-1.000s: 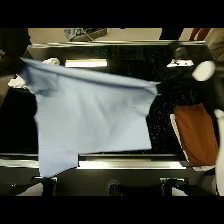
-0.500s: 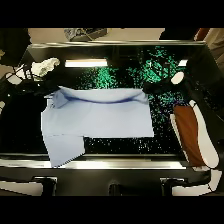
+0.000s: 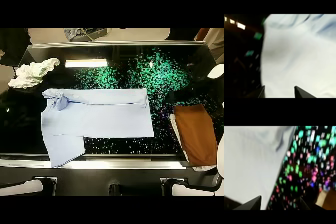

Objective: Fold the shirts.

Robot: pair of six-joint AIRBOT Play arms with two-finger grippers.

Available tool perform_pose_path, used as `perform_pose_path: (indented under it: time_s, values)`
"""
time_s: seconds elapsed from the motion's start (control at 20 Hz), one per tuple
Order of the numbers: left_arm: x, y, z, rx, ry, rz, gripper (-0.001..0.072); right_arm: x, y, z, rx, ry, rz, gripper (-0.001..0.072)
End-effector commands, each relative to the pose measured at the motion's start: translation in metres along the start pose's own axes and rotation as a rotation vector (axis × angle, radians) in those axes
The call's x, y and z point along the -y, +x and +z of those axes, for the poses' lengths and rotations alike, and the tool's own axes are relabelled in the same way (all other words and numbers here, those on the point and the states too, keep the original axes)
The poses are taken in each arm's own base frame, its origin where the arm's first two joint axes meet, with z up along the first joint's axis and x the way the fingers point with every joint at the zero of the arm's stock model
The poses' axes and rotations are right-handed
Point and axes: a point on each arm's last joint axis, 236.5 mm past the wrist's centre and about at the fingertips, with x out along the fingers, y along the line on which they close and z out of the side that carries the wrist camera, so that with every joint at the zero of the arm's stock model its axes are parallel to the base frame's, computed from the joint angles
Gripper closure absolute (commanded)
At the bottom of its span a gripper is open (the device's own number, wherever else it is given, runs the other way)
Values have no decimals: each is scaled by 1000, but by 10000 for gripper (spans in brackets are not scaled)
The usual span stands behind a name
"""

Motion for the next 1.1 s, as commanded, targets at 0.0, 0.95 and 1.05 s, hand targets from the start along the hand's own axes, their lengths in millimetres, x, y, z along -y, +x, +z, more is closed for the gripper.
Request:
perform_pose_path:
  time_s: [0.0, 0.95, 1.05]
  values:
    - [-36, 29, -66, -46, -36, -5, 265, -2, 7, -52, -174, -25, 49, 144]
    - [-12, 89, -42, 66, 15, -49, 668, -64, 52, -110, -257, 109, 303, 143]
    - [-12, 87, -42, 70, 18, -48, 668, -67, 73, -129, -247, 150, 274, 131]
